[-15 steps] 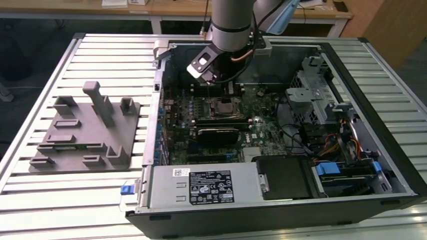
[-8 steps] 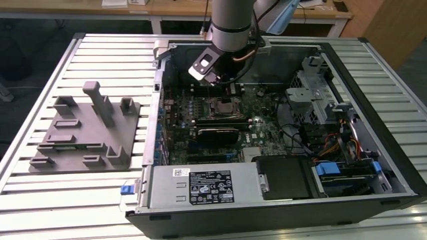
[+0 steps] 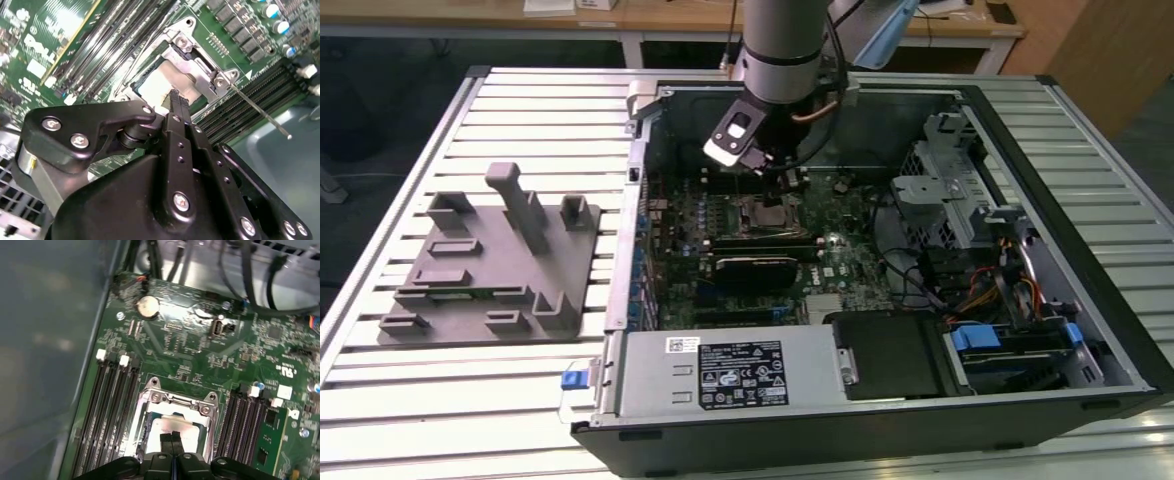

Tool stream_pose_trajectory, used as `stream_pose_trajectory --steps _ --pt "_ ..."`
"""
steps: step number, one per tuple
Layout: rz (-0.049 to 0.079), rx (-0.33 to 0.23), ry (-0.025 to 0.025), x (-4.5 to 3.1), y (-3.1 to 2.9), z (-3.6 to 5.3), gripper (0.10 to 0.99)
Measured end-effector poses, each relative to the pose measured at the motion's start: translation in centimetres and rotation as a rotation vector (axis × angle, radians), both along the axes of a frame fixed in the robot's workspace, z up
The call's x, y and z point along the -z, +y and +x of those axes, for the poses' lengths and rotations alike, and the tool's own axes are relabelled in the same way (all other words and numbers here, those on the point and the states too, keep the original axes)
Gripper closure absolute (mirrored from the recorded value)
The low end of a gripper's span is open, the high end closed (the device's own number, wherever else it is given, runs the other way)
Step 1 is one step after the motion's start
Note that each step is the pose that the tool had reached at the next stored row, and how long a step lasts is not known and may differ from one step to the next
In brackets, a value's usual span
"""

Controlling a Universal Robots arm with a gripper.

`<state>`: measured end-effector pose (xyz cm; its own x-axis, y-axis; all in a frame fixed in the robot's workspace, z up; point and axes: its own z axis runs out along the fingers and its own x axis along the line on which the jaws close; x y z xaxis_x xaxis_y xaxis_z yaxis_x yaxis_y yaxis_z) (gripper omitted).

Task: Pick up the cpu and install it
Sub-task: 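Close the cpu cover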

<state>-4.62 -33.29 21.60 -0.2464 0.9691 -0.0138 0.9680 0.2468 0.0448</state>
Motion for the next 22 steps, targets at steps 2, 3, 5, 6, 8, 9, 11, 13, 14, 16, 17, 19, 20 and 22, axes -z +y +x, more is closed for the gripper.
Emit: stream_pose_trajectory --steps 2,3,5,6,8,9,11,13,14,16,17,19,20,22 --pt "-0.002 -0.036 -0.0001 0.01 0.00 0.00 0.980" --pt "-0.003 -0.053 -0.0001 0.02 0.00 0.00 0.980" --pt "-0.006 -0.088 -0.0001 0.03 0.00 0.00 0.980" --pt "-0.007 -0.105 -0.0001 0.03 0.00 0.00 0.980" --pt "-0.009 -0.140 -0.0001 0.04 0.00 0.00 0.980" --pt "-0.010 -0.159 -0.0001 0.04 0.00 0.00 0.980" --pt "-0.012 -0.194 -0.0001 0.05 0.00 0.00 0.980" --pt "-0.015 -0.229 -0.0001 0.06 0.00 0.00 0.980" --pt "-0.016 -0.247 -0.0001 0.06 0.00 0.00 0.980" --pt "-0.018 -0.280 -0.0001 0.07 0.00 0.00 0.980" --pt "-0.019 -0.298 -0.0001 0.07 0.00 0.00 0.980" --pt "-0.021 -0.331 0.0000 0.08 0.00 0.00 0.980" --pt "-0.023 -0.348 0.0000 0.08 0.00 0.00 0.980" --pt "-0.025 -0.381 0.0001 0.09 0.00 0.00 0.980"
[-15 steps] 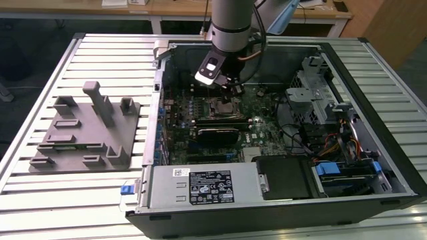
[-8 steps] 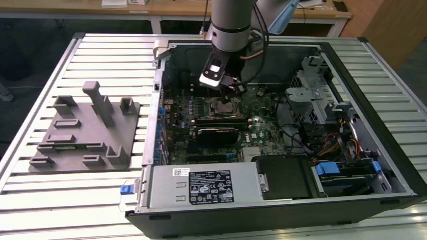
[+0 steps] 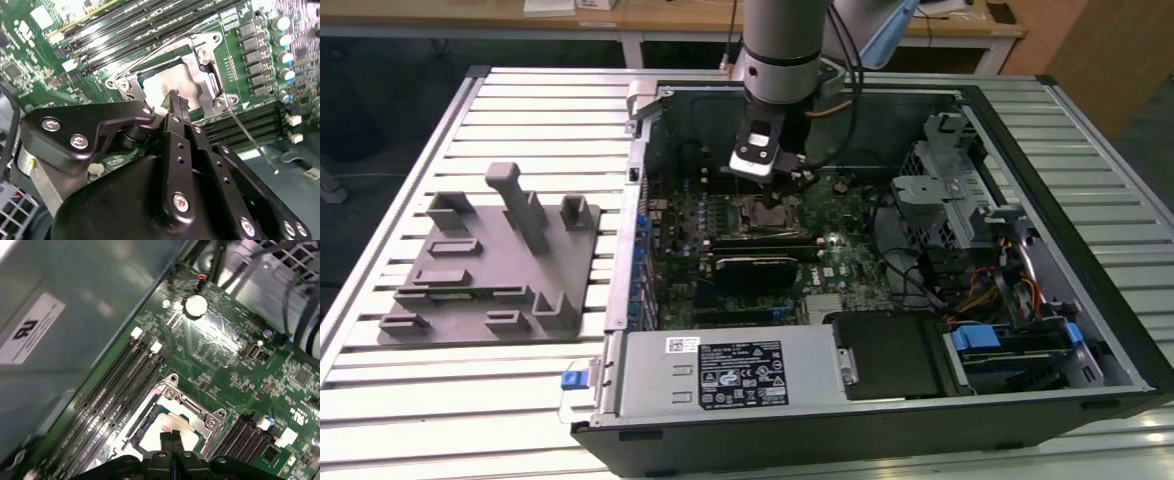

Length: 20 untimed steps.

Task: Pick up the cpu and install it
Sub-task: 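Close the cpu cover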

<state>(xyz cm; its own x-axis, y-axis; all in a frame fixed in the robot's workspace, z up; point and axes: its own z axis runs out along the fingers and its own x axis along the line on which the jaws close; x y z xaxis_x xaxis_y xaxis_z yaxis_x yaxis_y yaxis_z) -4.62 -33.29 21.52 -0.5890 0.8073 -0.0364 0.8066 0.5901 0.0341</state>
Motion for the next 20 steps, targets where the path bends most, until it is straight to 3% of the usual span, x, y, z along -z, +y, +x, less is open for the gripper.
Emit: stream_pose_trajectory --steps 20 --pt "-0.026 -0.314 -0.0001 0.05 0.00 0.00 0.980"
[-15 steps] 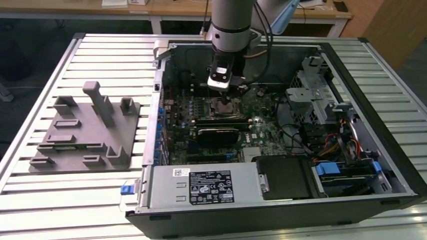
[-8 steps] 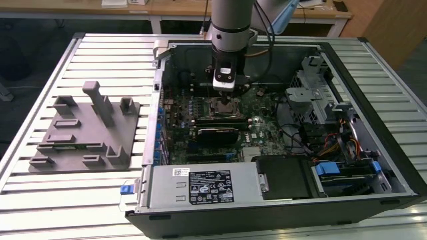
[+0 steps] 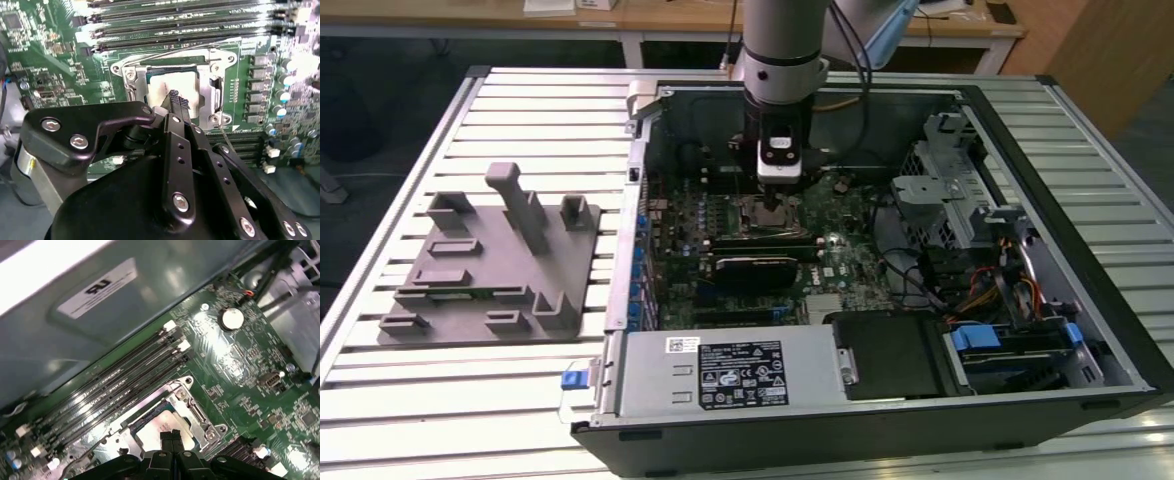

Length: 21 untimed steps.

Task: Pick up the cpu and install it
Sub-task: 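Close the cpu cover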

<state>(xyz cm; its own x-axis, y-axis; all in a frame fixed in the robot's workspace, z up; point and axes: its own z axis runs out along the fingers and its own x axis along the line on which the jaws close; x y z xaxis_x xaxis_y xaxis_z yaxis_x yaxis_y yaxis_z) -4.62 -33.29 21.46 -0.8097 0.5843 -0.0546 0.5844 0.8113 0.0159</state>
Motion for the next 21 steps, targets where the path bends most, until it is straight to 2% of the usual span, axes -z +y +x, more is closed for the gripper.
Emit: stream_pose_trajectory --steps 21 --pt "-0.029 -0.332 0.0000 0.06 0.00 0.00 0.980"
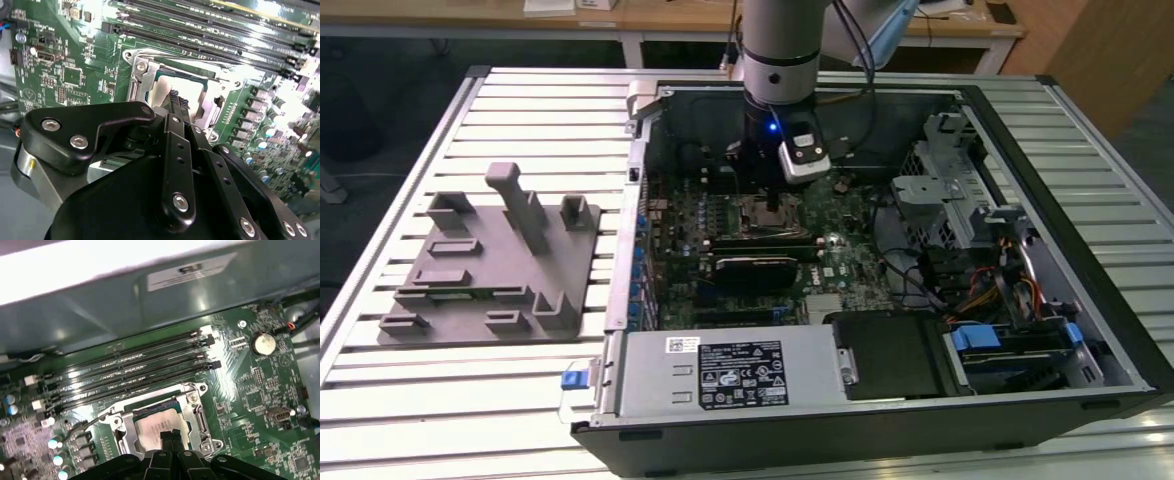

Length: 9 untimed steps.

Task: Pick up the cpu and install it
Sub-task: 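Close the cpu cover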

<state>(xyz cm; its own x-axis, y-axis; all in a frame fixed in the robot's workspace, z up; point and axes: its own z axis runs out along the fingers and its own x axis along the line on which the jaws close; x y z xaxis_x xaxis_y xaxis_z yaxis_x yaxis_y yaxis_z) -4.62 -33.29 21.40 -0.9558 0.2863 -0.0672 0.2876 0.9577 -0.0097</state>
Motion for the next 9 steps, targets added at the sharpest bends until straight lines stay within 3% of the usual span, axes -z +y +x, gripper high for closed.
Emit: stream_pose_trajectory --steps 6,9 --pt "-0.006 -0.082 0.0001 0.01 0.00 0.00 0.980" --pt "-0.006 -0.096 0.0000 0.00 0.00 0.00 0.980"
